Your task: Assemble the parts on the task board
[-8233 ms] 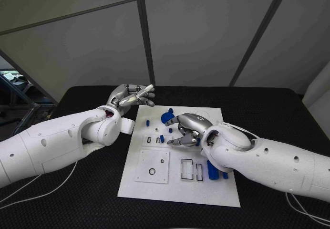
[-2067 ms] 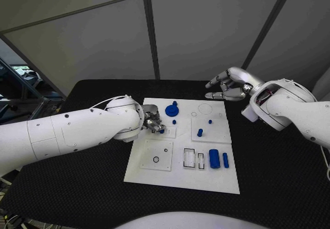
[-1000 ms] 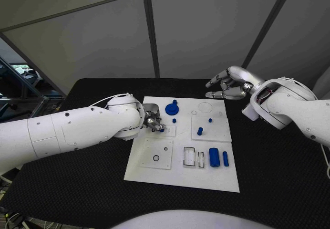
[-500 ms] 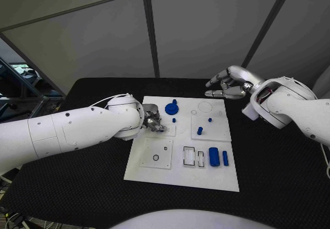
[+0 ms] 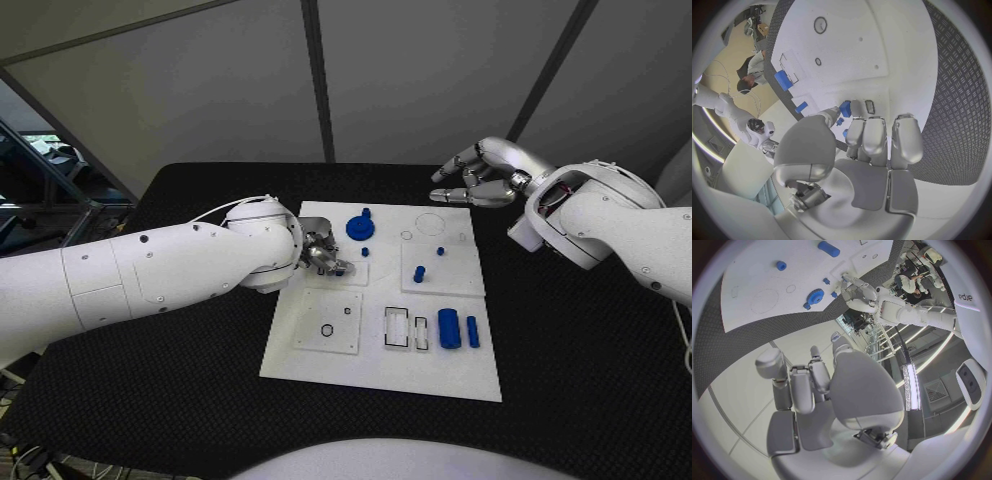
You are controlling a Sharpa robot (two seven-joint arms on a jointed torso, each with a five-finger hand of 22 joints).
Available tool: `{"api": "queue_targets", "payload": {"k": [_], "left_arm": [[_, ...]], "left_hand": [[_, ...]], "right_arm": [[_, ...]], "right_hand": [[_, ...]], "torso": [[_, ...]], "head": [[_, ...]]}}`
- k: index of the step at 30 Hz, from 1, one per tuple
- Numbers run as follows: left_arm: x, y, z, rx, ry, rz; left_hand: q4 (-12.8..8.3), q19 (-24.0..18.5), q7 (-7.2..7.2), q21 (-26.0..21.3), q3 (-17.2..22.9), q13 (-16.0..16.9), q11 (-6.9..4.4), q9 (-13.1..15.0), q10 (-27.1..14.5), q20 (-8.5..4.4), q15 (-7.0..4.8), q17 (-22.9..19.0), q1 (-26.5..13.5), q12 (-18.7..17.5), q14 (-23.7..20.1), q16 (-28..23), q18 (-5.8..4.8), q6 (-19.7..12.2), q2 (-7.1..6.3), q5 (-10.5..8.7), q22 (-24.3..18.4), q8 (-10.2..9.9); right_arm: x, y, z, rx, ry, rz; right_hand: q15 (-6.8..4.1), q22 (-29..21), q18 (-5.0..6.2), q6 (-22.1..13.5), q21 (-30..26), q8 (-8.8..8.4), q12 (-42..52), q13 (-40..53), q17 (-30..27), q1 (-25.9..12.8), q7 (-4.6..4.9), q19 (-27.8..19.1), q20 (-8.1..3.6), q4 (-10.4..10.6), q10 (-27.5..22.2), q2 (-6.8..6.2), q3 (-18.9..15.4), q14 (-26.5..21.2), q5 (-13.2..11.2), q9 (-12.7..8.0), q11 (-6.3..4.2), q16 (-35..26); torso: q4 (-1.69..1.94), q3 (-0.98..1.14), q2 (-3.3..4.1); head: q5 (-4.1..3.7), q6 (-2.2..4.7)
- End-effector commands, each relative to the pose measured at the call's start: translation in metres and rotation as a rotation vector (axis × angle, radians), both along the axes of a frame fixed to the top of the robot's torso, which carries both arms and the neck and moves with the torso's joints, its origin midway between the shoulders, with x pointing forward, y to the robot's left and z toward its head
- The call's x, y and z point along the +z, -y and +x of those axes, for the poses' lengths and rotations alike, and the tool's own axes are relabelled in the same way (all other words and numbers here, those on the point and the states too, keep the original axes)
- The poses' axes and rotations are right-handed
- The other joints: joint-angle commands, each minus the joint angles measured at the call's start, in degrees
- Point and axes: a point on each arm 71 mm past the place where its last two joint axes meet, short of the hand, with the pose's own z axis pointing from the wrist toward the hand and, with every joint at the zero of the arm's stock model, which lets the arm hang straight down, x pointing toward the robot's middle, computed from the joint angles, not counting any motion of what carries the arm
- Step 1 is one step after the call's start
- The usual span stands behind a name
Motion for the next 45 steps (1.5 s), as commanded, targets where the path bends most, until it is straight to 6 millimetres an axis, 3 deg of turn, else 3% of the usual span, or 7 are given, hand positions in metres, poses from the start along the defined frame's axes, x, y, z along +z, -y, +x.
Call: {"api": "queue_targets", "payload": {"k": [1,22,32,41,45], "left_arm": [[0.000,0.001,0.000,0.012,-0.004,-0.008],[0.001,-0.005,0.000,0.023,-0.006,-0.010],[0.035,-0.011,0.010,0.038,0.042,-0.057],[0.072,-0.036,0.040,0.081,0.071,-0.020],[0.077,-0.039,0.055,0.088,0.052,0.013]], "left_hand": [[0.1,0.5,-0.12,0.3,-1.1,0.1,-0.06,-0.1,0.3,0.09,-0.45,0.1,-1.1,0.2,1.2,0.1,-0.69,0.5,0.20,-0.02,0.1,-0.3],[0.0,0.7,-0.29,0.3,-5.6,0.1,-0.21,0.0,0.4,-0.02,-0.56,0.1,-2.5,0.3,1.2,0.1,-0.74,0.7,0.28,0.05,0.5,-0.1],[0.0,0.4,-0.19,-0.1,-9.0,-0.5,-0.13,-0.1,0.0,-0.02,-0.53,0.0,-2.1,-0.1,1.2,0.0,-0.63,0.3,0.21,0.15,0.1,-0.1],[0.0,-1.1,1.58,-1.8,-14.4,-4.3,1.34,-2.7,-2.8,0.89,0.59,-0.4,-0.1,-3.0,1.0,-0.4,-0.18,-3.2,1.70,0.20,-1.8,-3.8],[0.0,-1.7,2.16,-2.5,-15.7,-5.0,1.85,-4.4,-3.4,1.36,1.04,-0.9,1.5,-3.4,0.7,-1.0,0.02,-3.5,2.32,0.21,-2.6,-5.3]], "right_arm": [[0.001,0.000,0.000,0.007,0.000,0.000],[0.001,0.001,0.000,0.004,-0.005,-0.004],[0.000,0.004,0.002,-0.004,-0.003,-0.005],[-0.001,0.006,0.003,-0.009,-0.005,-0.007],[-0.001,0.005,0.003,-0.009,-0.006,-0.007]], "right_hand": [[-0.14,0.0,0.77,-0.5,-0.3,0.13,0.2,1.5,4.4,-0.5,-0.02,-0.2,0.08,0.4,-0.4,-0.14,0.0,3.4,-0.2,0.0,-0.05,-0.2],[-0.14,-0.2,0.80,-0.5,-0.4,0.14,0.2,1.4,4.2,-0.5,-0.02,-0.3,0.08,0.5,-0.4,-0.13,-0.1,3.3,-0.2,0.0,-0.05,-0.3],[-0.14,-0.2,0.80,-0.5,-0.4,0.14,0.2,1.4,4.2,-0.5,-0.02,-0.3,0.08,0.5,-0.4,-0.13,-0.1,3.3,-0.2,0.0,-0.05,-0.3],[-0.14,-0.3,0.81,-0.5,-0.5,0.17,0.2,1.4,4.1,-0.5,-0.02,-0.3,0.08,0.6,-0.4,-0.13,-0.1,3.3,-0.1,0.0,-0.06,-0.4],[-0.14,-0.3,0.81,-0.5,-0.5,0.18,0.2,1.4,4.1,-0.5,-0.03,-0.3,0.08,0.6,-0.4,-0.12,-0.2,3.3,0.0,0.0,-0.06,-0.4]], "torso": [[0.00,0.01,0.05],[0.03,-0.07,-0.01],[0.01,-0.06,-0.01],[-0.01,-0.04,0.03],[0.12,-0.02,0.03]], "head": [[-0.10,0.08],[-0.26,0.13],[-0.23,0.42],[-0.12,0.67],[-0.11,0.90]]}}
